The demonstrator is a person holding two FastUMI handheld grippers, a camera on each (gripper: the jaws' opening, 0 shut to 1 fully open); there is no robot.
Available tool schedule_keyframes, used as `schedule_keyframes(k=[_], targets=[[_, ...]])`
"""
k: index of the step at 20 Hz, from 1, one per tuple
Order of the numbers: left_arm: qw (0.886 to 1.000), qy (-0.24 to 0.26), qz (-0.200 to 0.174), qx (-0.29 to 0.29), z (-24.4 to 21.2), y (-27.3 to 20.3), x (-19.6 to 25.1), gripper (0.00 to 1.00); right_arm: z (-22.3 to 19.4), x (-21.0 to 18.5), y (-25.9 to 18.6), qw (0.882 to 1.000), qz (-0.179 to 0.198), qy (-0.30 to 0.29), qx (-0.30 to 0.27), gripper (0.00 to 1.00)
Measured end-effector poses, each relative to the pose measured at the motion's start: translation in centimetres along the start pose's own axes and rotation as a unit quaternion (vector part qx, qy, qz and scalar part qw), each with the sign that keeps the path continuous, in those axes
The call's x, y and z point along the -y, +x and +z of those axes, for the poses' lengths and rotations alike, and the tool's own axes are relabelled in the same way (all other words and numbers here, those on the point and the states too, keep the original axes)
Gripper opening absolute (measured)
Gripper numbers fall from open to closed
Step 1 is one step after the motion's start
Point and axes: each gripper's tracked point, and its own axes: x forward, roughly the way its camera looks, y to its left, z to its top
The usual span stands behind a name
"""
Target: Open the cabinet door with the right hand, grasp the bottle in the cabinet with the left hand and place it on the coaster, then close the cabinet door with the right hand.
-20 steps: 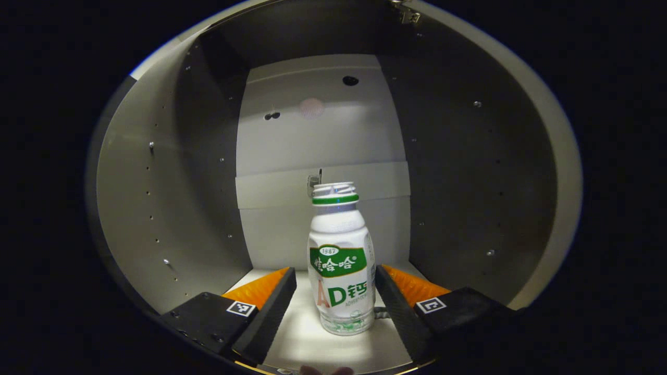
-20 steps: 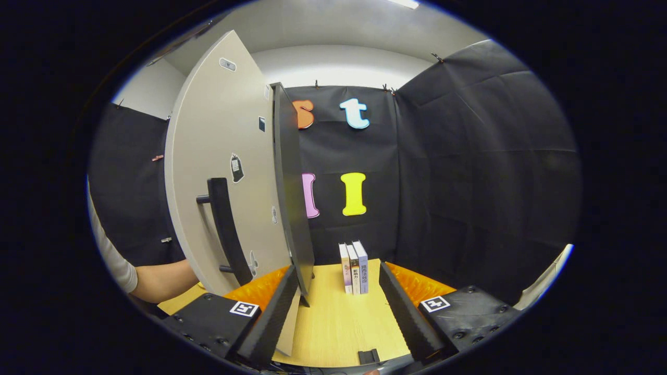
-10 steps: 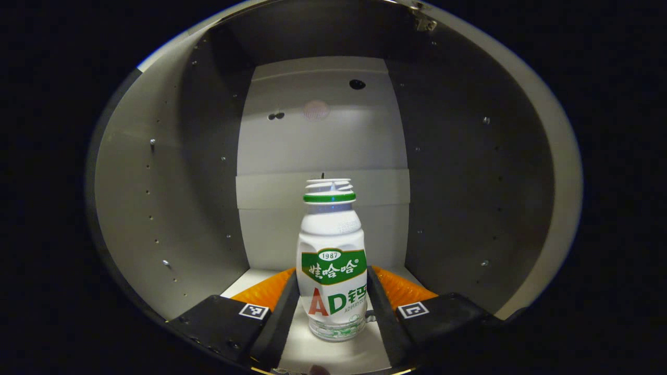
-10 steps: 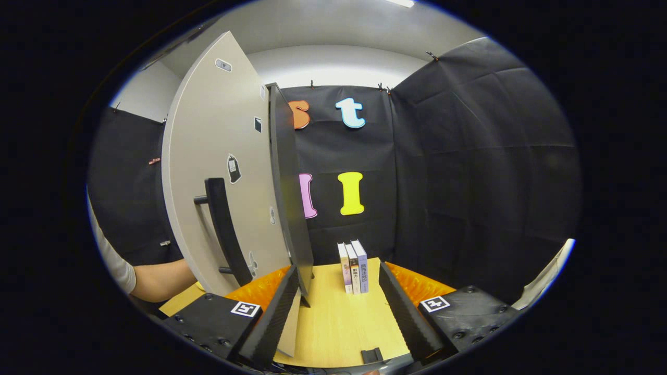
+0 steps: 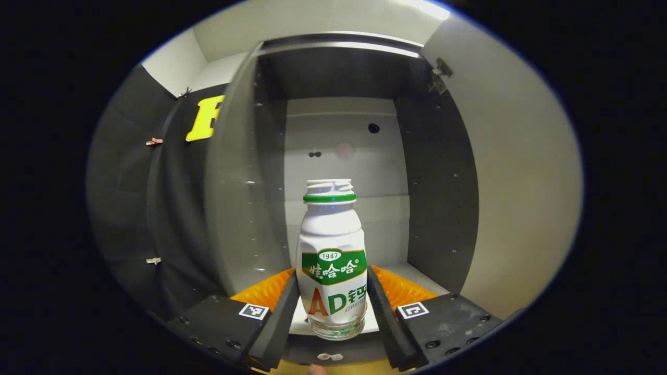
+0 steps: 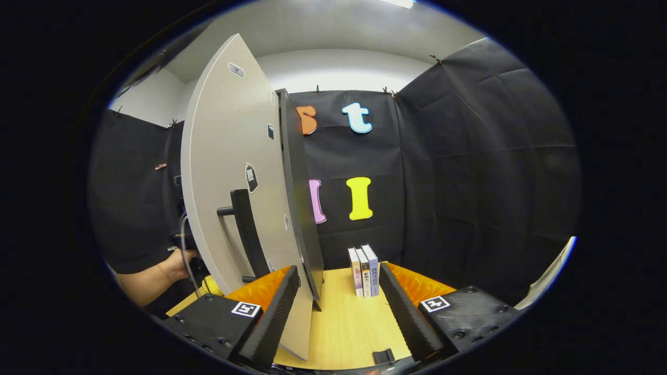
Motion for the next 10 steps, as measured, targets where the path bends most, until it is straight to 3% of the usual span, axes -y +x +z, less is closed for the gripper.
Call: schedule_keyframes(k=[10], targets=[[0.999,-0.008,0.038,0.004,-5.3,-10.8,-9.0,0.75,0.6,-2.0,0.9,1.000,0.006,-0.014,0.020,0.95]])
